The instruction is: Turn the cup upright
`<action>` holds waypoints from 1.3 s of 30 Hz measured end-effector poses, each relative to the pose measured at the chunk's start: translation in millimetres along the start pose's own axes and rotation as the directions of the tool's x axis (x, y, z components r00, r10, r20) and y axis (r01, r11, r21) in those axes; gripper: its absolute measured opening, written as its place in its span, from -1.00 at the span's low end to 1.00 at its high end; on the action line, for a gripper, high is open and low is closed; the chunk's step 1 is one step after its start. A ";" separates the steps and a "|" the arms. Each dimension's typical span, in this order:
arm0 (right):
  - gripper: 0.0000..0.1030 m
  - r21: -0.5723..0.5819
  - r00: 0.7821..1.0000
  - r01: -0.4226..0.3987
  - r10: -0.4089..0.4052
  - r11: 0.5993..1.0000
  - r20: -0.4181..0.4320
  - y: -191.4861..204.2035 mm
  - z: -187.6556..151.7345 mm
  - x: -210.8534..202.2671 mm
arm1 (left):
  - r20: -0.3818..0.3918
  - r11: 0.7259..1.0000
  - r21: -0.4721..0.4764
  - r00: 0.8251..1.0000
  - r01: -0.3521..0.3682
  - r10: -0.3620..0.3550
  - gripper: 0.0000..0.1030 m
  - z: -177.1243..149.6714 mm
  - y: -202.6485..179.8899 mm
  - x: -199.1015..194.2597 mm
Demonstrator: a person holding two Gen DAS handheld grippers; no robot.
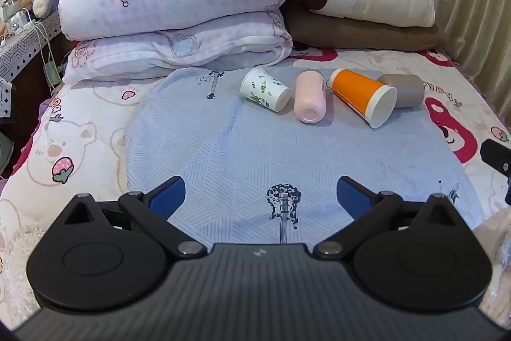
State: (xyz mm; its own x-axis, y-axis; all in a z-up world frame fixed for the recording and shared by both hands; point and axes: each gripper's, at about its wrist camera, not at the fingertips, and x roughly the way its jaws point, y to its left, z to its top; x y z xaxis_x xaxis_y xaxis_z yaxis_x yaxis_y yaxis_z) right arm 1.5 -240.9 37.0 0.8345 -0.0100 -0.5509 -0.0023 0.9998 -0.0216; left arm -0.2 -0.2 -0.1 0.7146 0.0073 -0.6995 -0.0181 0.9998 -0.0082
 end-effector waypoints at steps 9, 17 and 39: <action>0.90 -0.005 1.000 0.004 -0.004 1.000 -0.001 -0.1 0.1 0.7 | -0.015 1.000 -0.011 1.000 0.015 -0.015 0.99 2.5 -0.6 1.9; 0.90 -0.004 1.000 0.011 -0.011 1.000 -0.004 -3.5 -1.8 -3.8 | -0.041 1.000 -0.005 0.999 0.009 -0.009 0.99 -0.9 2.4 7.8; 0.90 -0.025 1.000 0.006 -0.006 1.000 -0.025 2.3 2.3 2.5 | -0.057 1.000 0.003 0.998 0.014 -0.013 0.99 -2.1 3.1 7.6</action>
State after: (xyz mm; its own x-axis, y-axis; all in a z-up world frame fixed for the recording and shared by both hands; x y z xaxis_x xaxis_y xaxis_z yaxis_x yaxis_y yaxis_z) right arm 4.9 -238.7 37.4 0.8205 -0.0168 -0.5713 -0.0115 0.9989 -0.0460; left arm 3.7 2.9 -6.9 0.6739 -0.0073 -0.7388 -0.0063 0.9999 -0.0156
